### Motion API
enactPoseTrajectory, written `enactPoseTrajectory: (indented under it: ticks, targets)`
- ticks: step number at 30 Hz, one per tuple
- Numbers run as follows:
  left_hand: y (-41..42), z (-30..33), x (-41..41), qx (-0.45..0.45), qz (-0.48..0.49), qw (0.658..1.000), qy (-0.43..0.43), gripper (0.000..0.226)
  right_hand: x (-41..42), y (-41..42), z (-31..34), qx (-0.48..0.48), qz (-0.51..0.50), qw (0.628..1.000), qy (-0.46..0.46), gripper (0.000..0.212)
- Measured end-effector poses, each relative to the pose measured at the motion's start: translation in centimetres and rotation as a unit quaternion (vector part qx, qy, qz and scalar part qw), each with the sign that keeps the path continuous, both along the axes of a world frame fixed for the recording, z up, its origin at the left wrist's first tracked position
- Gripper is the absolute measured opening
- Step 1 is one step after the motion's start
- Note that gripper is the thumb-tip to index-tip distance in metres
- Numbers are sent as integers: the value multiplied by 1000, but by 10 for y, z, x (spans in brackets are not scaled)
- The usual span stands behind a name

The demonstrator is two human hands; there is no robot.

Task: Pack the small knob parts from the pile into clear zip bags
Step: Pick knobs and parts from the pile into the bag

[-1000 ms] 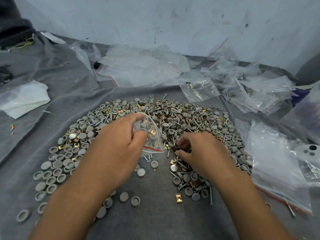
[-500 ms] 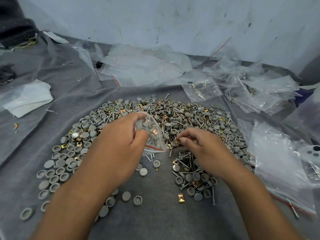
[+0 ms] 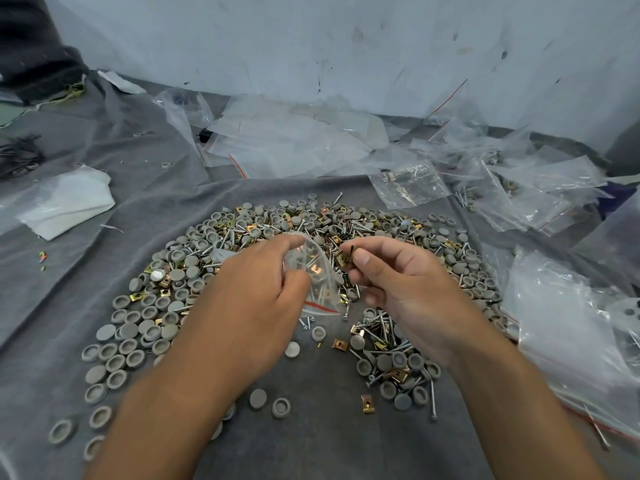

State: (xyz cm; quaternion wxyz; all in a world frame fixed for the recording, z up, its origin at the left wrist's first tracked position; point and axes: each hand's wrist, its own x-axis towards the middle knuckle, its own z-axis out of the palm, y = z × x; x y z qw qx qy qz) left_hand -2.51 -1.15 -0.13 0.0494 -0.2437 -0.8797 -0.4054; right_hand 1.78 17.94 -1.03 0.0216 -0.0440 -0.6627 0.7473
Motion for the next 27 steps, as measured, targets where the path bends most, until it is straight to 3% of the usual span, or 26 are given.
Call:
enactPoseTrajectory:
  ticks: [4,8,13,18,21,27]
  targets:
    - [0,0,-1,-1,-1,1000,4,48,1,-12,4,101,-19,993,58,17]
    - [-1,0,-2,1,-4,1000,6,50,7,-23,6,271,-51,952,133,17]
    - [-1,0,-2,2,-5,1000,8,48,13,-26,11,336,-100,915,201,13]
    - [1,1,0,-8,-16,1000,16,50,15,-30,11,448,-147,840,267,15]
    - [0,0,-1,-6,-16,1000,17,47,15,-29,10,469,-164,820,285,14]
    - [-1,0,-2,-13,-10,1000,16,54,16,-26,17,408,-188,846,289,10]
